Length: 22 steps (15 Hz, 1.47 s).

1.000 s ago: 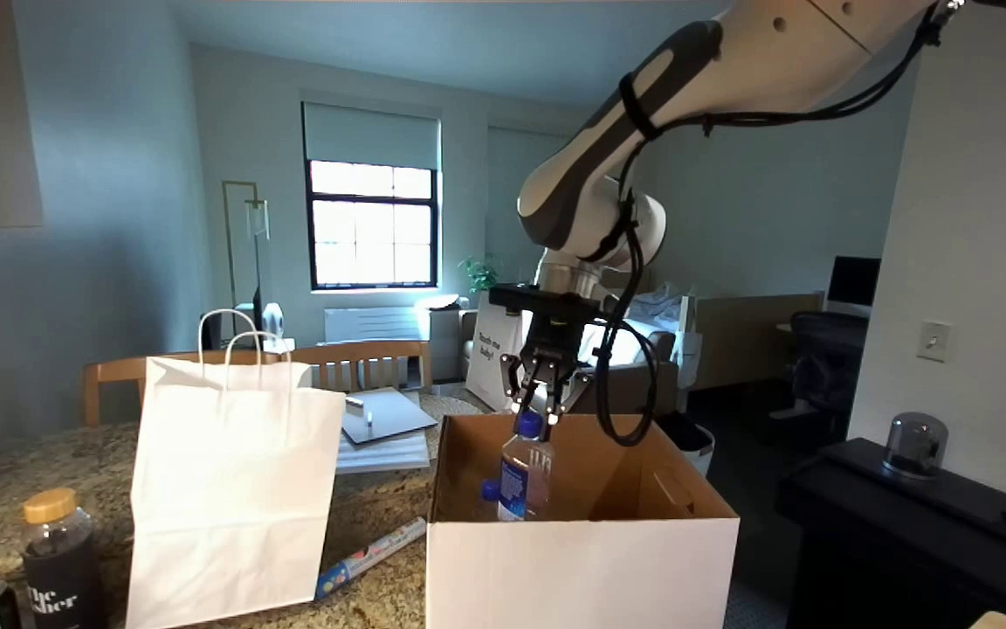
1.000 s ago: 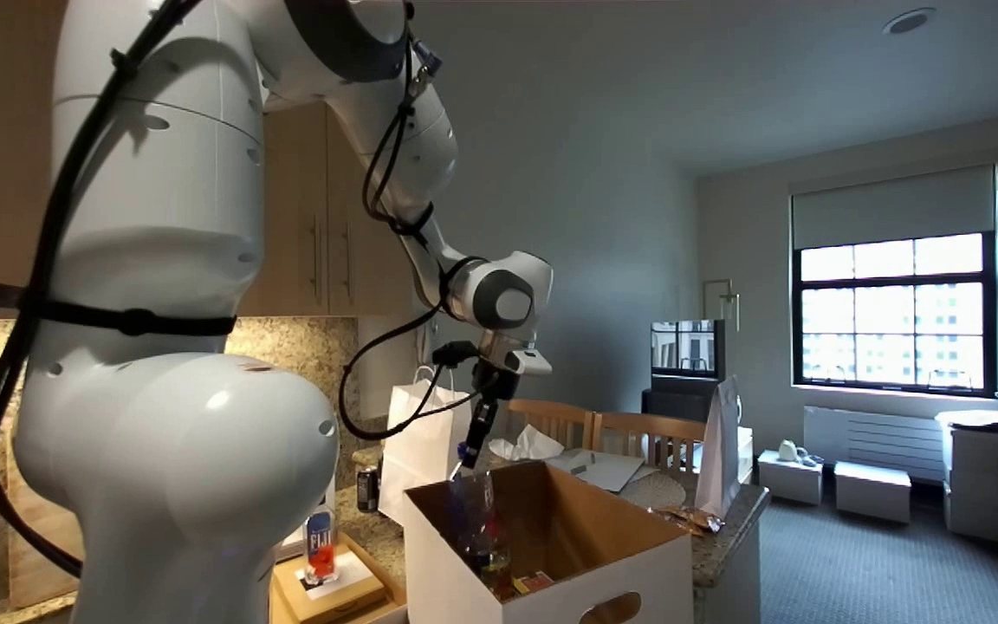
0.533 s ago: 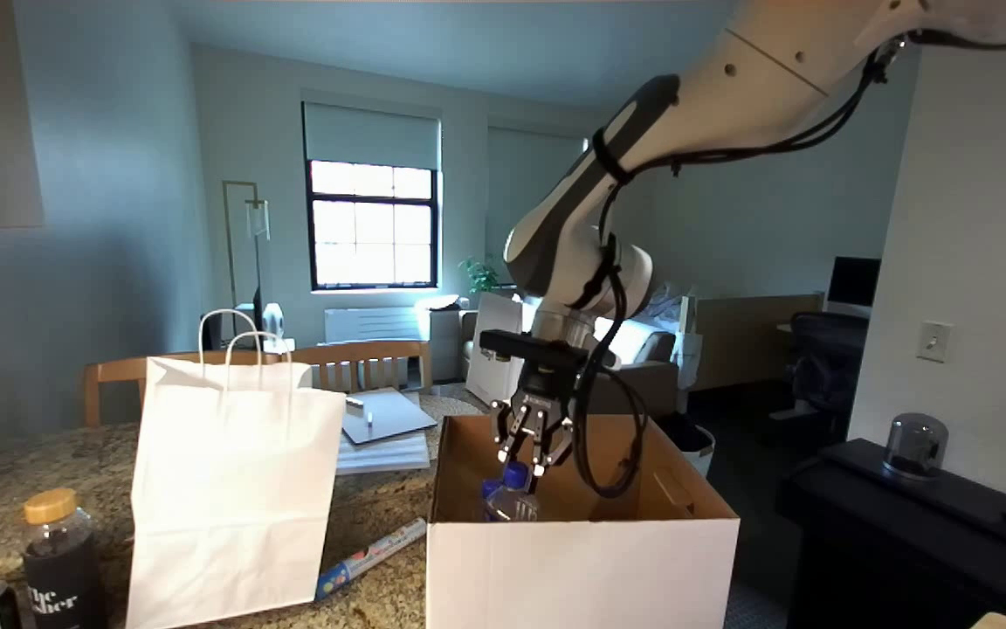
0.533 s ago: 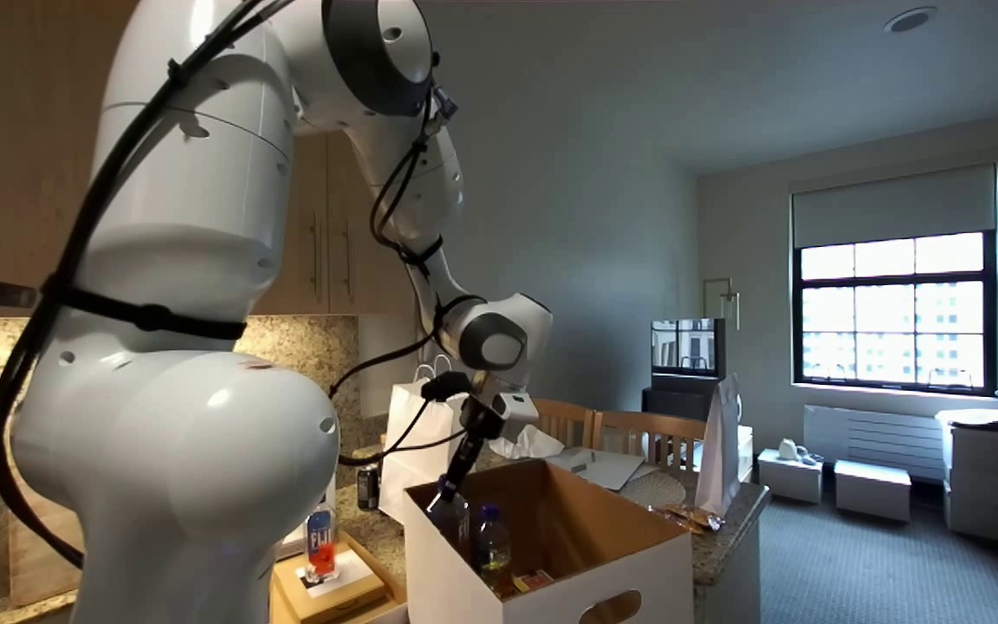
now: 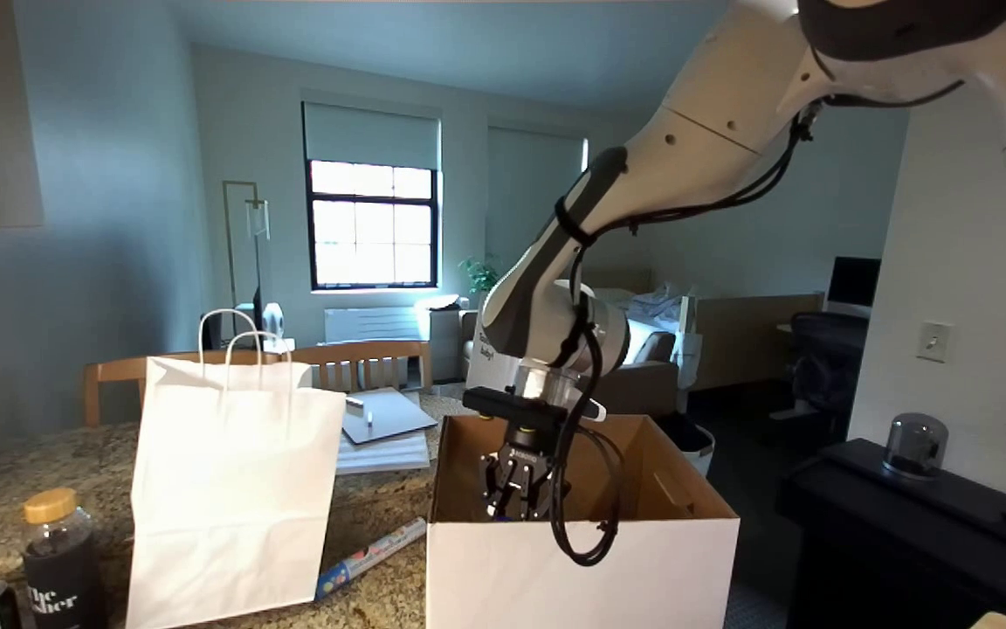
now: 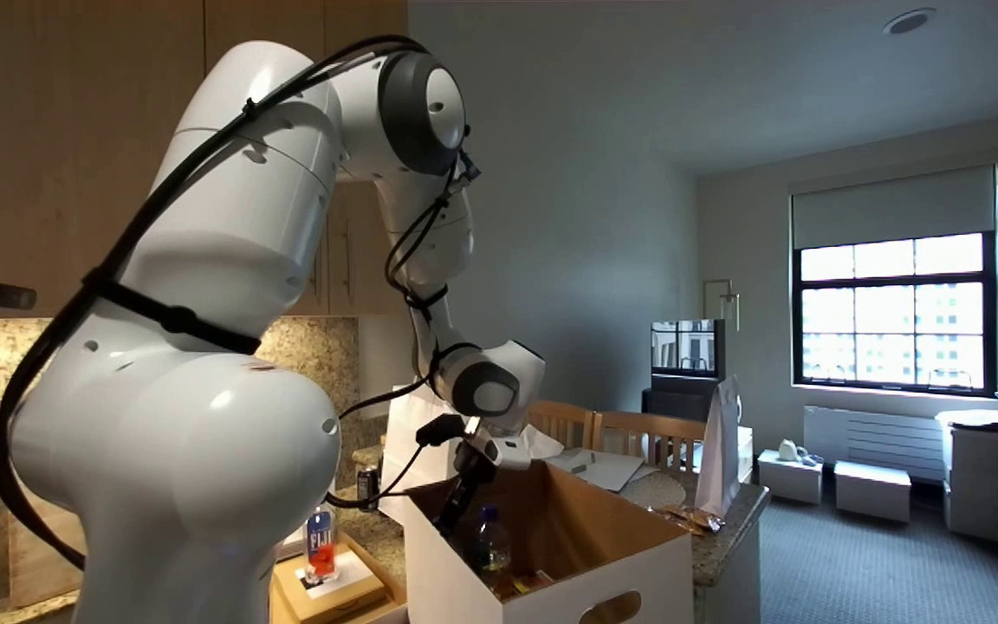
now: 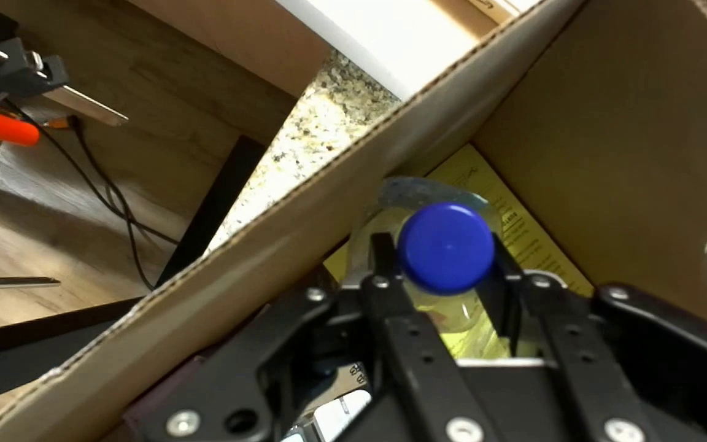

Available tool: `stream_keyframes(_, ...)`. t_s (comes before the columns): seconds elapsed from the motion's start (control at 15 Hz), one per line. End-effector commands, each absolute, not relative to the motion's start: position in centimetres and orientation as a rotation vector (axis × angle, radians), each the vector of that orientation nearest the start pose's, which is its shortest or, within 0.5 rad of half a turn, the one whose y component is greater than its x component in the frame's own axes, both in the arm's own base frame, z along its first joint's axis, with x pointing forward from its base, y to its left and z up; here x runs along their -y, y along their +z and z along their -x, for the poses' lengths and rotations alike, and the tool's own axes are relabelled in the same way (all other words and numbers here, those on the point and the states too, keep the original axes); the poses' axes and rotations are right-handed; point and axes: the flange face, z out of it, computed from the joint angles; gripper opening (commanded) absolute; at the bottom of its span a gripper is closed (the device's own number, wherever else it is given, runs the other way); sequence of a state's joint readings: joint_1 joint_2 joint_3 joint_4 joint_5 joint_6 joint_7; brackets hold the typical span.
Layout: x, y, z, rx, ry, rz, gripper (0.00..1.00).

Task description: Put the water bottles on the counter in the box

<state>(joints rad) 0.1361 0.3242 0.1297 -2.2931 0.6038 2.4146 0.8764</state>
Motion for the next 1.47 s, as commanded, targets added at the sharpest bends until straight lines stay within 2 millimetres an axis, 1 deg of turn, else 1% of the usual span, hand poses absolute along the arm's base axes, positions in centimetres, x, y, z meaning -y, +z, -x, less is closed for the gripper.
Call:
stream_keyframes(0.0,-14.8,19.2,-49.4,-1.494,0.545,2.409,0.62)
stream_keyframes(0.13,-14.8,19.8,-49.4,-1.501,0.526,2.401,0.73)
stream_keyframes(0.27,-14.3,21.2,-49.2,-1.509,0.484,2.406,0.86)
stream_keyframes(0.4,-13.8,23.1,-49.0,-1.51,0.418,2.405,0.98)
stream_keyframes(0.6,-13.9,27.1,-48.3,-1.467,0.316,2.418,1.0)
stream_keyframes(0.8,-15.1,32.4,-47.3,-1.369,0.211,2.494,1.0)
stream_keyframes(0.93,-16.8,36.2,-46.4,-1.277,0.155,2.583,1.0)
stream_keyframes(1.13,-20.9,40.9,-44.6,-1.086,0.056,2.731,1.0)
stream_keyframes(1.27,-24.1,43.3,-43.6,-0.936,0.008,2.812,1.0)
stream_keyframes(1.4,-27.5,44.6,-43.0,-0.783,-0.018,2.871,1.0)
